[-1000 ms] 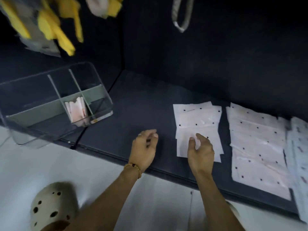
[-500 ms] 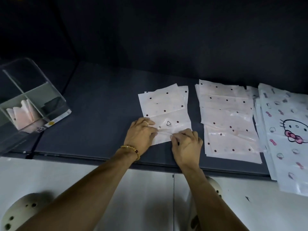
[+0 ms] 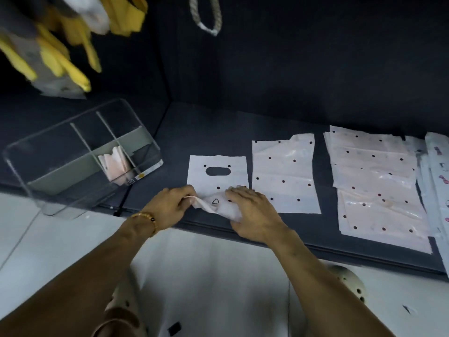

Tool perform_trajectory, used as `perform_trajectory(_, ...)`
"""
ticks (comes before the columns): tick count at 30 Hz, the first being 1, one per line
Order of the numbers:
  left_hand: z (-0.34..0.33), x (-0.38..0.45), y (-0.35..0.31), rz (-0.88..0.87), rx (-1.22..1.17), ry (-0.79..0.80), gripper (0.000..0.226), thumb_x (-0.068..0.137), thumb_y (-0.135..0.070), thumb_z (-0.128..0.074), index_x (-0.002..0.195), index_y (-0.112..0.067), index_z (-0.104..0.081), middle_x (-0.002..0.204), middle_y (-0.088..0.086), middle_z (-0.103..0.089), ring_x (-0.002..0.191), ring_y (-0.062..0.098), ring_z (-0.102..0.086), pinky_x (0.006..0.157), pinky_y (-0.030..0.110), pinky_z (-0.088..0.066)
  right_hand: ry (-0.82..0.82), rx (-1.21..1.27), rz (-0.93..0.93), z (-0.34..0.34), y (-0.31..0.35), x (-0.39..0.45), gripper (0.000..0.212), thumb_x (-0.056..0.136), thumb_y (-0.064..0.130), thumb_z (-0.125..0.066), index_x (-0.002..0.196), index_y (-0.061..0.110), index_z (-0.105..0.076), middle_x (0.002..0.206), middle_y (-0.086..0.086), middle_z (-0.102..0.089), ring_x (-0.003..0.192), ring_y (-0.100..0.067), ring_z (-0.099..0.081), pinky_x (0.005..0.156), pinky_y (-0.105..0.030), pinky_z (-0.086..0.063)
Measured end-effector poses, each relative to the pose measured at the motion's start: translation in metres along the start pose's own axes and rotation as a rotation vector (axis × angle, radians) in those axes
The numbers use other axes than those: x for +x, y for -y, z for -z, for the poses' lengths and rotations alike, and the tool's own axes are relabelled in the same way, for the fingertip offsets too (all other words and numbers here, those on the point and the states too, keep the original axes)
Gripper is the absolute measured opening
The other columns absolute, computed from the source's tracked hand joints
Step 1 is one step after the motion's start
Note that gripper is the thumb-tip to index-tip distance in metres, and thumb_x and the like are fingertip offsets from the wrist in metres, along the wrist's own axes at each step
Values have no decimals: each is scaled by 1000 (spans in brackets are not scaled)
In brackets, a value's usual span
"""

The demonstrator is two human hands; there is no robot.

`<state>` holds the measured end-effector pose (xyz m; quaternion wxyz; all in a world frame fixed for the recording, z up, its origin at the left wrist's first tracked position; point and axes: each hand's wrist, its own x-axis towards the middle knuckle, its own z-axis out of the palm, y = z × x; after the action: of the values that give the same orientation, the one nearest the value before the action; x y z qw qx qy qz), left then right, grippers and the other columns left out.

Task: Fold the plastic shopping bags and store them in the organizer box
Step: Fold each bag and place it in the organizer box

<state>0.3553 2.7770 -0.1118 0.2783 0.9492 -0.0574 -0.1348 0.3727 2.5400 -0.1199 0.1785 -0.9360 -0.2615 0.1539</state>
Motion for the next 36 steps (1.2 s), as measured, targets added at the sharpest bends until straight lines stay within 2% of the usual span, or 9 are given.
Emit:
perform_trajectory(4,3,-24,20,55,-74,-63,11,95,-11,-51,99,-10,-62,86,0,-62,80,25,-58,71,29,-44,32,278,-105,-12,14,4,41,89,11,-54,125,28,-63,135,13,-57,125,-9,-50,105,-25,-39)
perform_trajectory(6,1,-29,24,111,-167,-109,9,95,-11,-53,93,-10,-61,84,1,-60,78,21,-55,69,24,-38,-62,470,-252,-14,16,2,19,91,19,-56,88,26,-73,83,22,-68,75,-6,-62,69,-16,-48)
perform_trajectory(7,0,-31,25,154,-224,-133,10,96,-12,-52,89,-11,-60,83,2,-60,79,20,-54,69,25,-39,-107,531,-327,-15,17,2,27,91,24,-56,66,22,-64,58,19,-58,54,-5,-51,53,-15,-41)
perform_trajectory(9,-4,-33,26,244,-387,-194,18,98,-20,-50,84,-12,-58,82,2,-58,80,22,-54,76,31,-46,-206,623,-425,-20,20,3,47,93,27,-57,52,20,-36,42,12,-37,43,-6,-34,44,-14,-28)
perform_trajectory(14,-7,-35,21,361,-652,-203,52,87,-66,-44,101,-20,-62,97,-2,-67,92,18,-63,81,38,-54,-341,526,-612,-29,33,18,36,90,24,-59,61,12,-43,56,3,-47,51,-12,-41,51,-25,-35)
perform_trajectory(19,-19,-16,24,412,-318,-279,15,83,-22,-71,95,-14,-66,80,3,-70,81,22,-64,81,32,-52,-365,460,-717,-26,32,26,13,89,20,-62,78,15,-64,73,5,-63,63,-10,-53,60,-19,-39)
perform_trajectory(23,-26,-7,22,477,-219,-349,17,85,-28,-70,74,-16,-63,71,2,-65,78,26,-62,76,31,-51,-356,483,-770,-25,29,30,15,84,16,-62,74,7,-68,67,-2,-65,60,-15,-57,46,-11,-33)
perform_trajectory(27,-26,1,21,539,-153,-328,17,85,-33,-68,91,-18,-71,91,5,-72,91,28,-64,86,38,-53,-327,455,-785,-26,26,33,19,85,21,-63,68,14,-64,62,2,-61,53,-7,-52,42,-12,-31)
perform_trajectory(36,-31,1,11,534,50,-392,25,84,-27,-67,106,-17,-58,102,10,-65,91,32,-61,77,39,-51,-262,464,-811,-22,20,40,24,85,28,-68,65,16,-61,61,4,-58,55,-6,-50,45,-17,-32)
